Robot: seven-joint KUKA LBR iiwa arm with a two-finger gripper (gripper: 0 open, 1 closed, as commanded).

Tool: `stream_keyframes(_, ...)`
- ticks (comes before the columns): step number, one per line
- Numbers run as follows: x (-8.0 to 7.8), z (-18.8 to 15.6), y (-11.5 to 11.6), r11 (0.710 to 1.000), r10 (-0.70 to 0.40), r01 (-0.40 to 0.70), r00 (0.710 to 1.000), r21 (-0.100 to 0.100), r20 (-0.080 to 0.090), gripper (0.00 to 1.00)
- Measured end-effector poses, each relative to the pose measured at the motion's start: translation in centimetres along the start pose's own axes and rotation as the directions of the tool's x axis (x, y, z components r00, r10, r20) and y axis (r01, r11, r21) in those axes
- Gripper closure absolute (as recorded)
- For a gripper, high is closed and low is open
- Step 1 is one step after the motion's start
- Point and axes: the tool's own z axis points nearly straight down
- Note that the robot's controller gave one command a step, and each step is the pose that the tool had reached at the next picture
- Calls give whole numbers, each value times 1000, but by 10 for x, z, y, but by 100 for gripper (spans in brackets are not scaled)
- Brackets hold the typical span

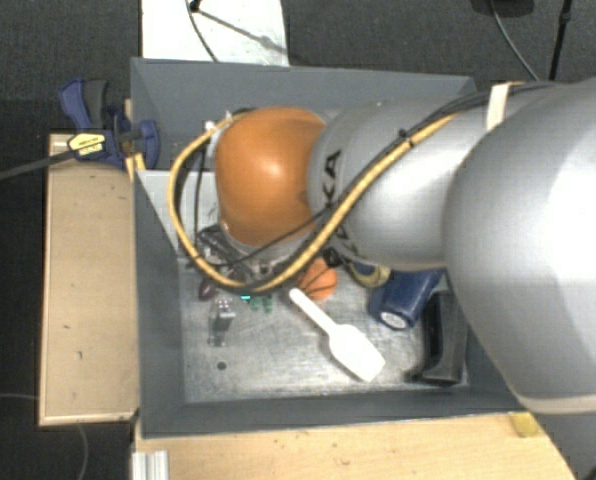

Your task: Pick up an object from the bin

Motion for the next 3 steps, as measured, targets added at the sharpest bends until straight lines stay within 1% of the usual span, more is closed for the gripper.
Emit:
stream_keyframes(1, -2, -5, -1, 1000, 6, -6, 1000, -2, 8, 0)
stream_keyframes(2, -8, 54, -30, 999, -49, 49, 999, -4, 13, 0)
stream_keyframes(3, -22, 82, -48, 1000, -9, 9, 1000, -7, 2, 0)
